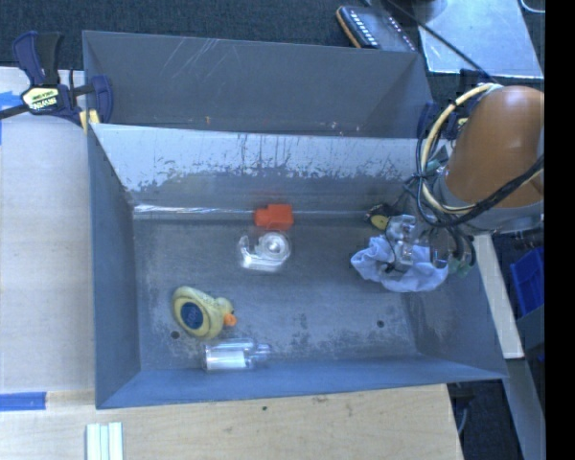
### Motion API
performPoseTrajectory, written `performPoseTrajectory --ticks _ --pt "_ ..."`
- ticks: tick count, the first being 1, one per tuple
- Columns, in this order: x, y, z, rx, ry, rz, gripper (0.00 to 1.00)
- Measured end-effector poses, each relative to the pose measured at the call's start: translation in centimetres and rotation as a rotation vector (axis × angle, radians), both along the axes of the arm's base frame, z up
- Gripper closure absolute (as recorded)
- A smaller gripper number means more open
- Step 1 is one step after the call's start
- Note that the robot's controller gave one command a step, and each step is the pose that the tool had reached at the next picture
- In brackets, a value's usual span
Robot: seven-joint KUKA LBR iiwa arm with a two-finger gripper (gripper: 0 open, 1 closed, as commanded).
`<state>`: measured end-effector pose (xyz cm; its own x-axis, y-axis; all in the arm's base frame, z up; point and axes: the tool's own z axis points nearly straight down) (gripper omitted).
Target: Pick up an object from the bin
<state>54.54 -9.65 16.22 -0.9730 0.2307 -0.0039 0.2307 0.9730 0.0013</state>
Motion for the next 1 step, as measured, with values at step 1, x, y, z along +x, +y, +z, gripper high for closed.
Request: performPoseTrajectory --ticks 1 --pt "1.84 -0.71 10.46 0.001 0.007 0.044 1.00"
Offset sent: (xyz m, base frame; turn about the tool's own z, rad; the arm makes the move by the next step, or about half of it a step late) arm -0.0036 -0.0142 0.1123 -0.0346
